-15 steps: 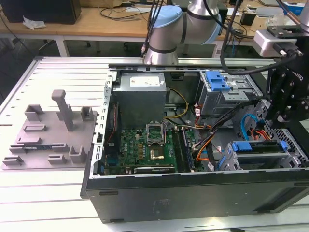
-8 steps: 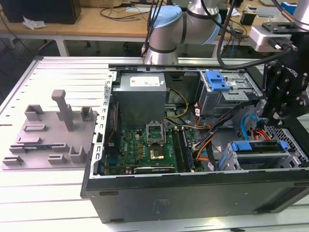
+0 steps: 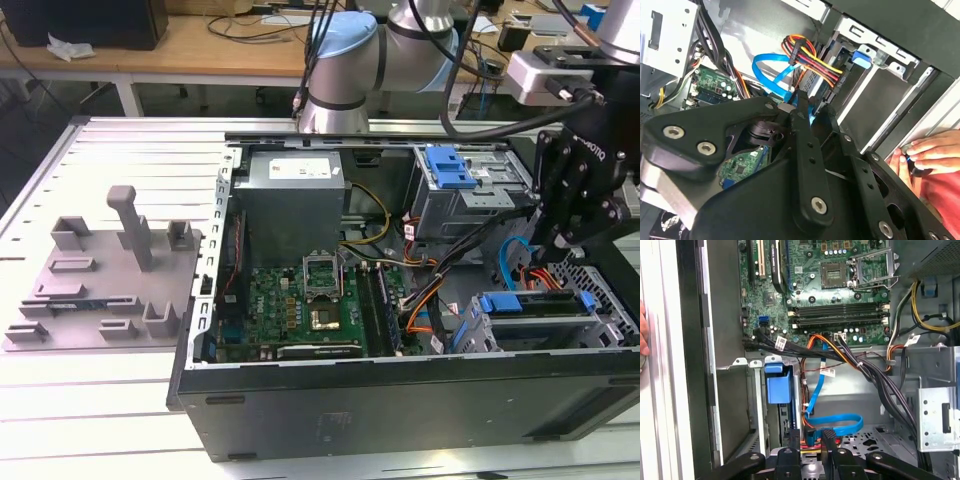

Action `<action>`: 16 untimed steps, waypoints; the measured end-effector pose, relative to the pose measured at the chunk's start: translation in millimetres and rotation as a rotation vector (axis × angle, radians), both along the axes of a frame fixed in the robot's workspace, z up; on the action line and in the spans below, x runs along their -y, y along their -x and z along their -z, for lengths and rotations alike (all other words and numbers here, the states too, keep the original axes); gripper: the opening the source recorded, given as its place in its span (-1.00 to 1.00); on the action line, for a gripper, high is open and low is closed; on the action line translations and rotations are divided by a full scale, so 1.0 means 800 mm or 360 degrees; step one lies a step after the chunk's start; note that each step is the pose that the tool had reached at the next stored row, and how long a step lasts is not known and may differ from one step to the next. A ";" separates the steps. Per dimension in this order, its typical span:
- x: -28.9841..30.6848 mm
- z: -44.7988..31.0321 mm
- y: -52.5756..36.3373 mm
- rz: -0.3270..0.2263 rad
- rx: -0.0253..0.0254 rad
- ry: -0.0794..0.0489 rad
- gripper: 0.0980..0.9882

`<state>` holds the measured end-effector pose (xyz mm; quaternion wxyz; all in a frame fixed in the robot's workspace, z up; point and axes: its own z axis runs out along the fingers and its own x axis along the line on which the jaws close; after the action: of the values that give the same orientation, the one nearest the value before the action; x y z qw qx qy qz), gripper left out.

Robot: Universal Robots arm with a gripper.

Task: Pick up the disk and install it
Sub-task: 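Insert the second disk wire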

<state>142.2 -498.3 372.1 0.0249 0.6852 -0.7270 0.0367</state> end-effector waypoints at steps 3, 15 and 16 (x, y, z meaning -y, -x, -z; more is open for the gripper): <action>0.0000 0.0015 0.001 0.0000 0.00001 0.0006 -0.53; -0.0012 0.0056 0.001 0.0000 -0.00001 0.0040 -0.56; -0.0013 0.0057 0.001 0.0000 -0.00001 0.0042 -0.56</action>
<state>141.5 -497.3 367.6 0.0340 0.6848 -0.7265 0.0464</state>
